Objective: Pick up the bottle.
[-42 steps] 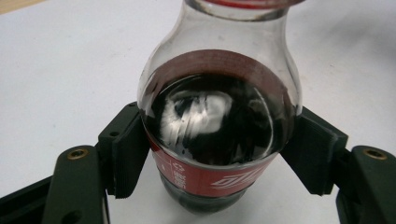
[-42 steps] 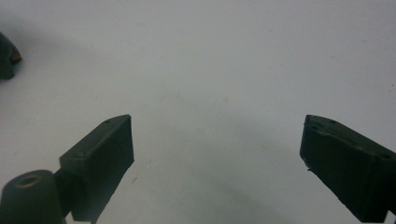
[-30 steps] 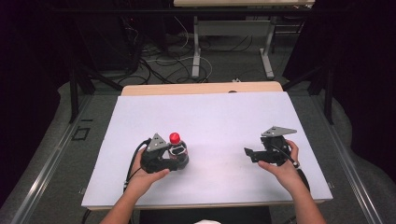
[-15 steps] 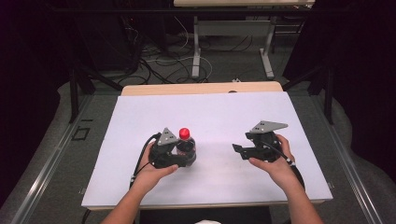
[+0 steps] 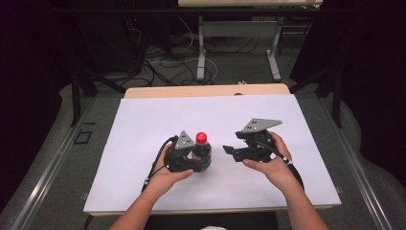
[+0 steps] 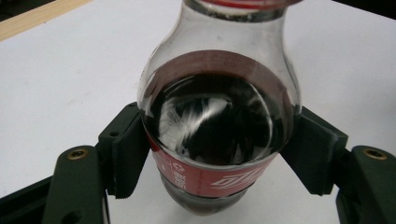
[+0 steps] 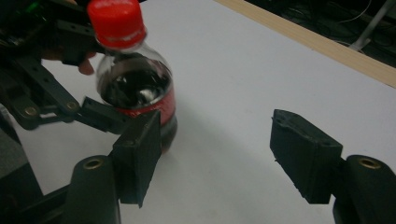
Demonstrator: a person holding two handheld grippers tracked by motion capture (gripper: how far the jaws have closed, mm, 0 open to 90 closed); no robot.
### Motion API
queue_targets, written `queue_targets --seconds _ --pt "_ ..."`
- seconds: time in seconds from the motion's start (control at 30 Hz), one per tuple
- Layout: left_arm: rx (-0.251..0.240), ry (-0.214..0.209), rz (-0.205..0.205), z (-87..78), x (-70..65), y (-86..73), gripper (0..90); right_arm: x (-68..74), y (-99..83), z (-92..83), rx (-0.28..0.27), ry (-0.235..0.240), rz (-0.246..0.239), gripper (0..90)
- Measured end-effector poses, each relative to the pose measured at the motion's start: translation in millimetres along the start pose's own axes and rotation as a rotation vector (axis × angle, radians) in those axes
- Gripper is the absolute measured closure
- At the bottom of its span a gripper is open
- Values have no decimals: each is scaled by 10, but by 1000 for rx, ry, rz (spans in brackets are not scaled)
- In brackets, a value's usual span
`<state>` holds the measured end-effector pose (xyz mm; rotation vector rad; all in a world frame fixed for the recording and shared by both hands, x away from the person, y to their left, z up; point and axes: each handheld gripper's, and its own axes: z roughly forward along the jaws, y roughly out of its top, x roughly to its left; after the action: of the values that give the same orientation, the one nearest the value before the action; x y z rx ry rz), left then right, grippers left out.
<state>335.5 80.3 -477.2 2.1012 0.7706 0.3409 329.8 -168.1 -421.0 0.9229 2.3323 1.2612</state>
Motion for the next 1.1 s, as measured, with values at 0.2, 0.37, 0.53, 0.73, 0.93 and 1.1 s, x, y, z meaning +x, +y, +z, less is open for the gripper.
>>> queue_targets --seconds 0.2,0.37,0.53,0.73,0.93,1.1 --pt "11 -5 8 55 -36 -8 297 76 63 11 -25 30 11 414" --pt "12 -9 5 100 -67 -23 297 157 120 -4 -66 75 37 468" --pt "31 -18 15 150 -97 -52 297 217 157 30 -77 91 40 507" --pt "39 -26 21 197 -139 -76 297 282 183 92 -76 89 37 537" --pt "28 -48 28 186 -190 -66 297 324 183 187 -75 80 48 537" --pt "27 -59 36 190 -236 -62 297 346 182 246 -60 80 57 549"
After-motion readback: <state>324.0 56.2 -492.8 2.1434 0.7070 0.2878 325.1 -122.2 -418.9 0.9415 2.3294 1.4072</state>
